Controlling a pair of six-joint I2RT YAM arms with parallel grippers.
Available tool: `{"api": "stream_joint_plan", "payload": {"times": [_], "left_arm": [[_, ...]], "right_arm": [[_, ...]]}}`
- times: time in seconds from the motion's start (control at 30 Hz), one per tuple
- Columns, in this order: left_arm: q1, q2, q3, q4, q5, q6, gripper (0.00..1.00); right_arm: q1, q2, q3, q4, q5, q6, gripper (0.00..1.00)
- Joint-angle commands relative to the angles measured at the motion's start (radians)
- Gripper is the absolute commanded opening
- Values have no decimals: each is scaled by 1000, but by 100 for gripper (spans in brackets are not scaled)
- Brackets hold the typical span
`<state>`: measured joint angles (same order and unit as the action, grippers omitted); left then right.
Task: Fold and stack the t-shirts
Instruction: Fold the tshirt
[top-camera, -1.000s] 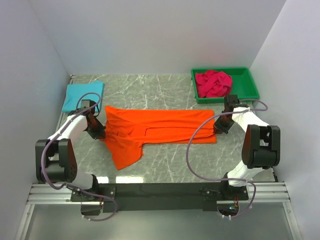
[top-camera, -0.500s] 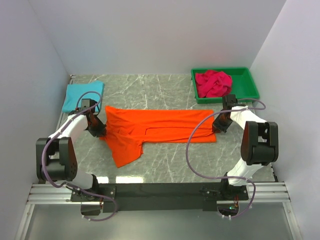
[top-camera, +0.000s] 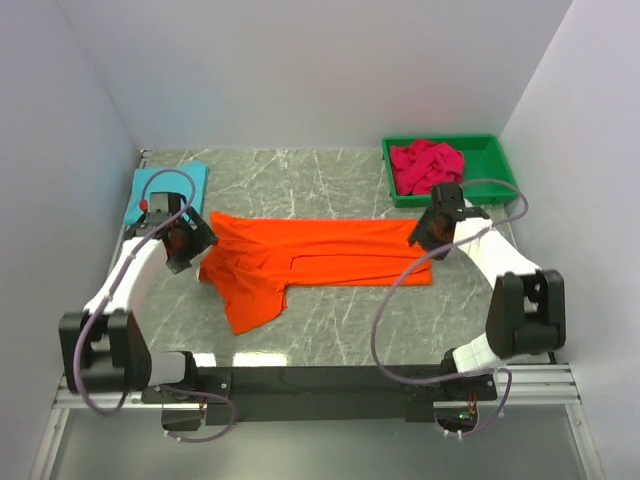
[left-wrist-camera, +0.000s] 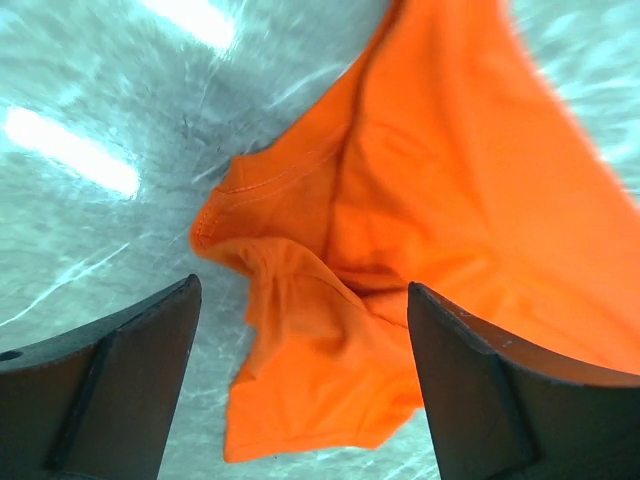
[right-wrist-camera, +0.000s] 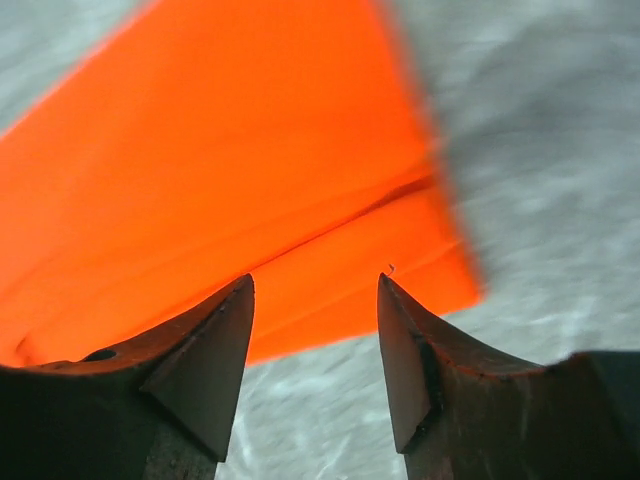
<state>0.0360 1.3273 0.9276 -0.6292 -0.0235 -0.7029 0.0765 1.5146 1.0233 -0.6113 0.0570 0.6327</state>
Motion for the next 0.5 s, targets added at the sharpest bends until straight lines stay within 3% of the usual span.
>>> {"api": "stream_joint_plan", "payload": {"times": [0.0, 0.23, 0.47], "left_arm": [[1, -159, 22, -62, -52, 3, 89], [-42, -370, -206, -130, 14, -85, 89], [-241, -412, -357, -43, 27, -262, 89]], "right_arm": [[115, -145, 3, 47, 35, -1, 60], [425, -211, -95, 212, -192, 50, 57], [681, -4, -75, 427, -325, 125, 54]]}}
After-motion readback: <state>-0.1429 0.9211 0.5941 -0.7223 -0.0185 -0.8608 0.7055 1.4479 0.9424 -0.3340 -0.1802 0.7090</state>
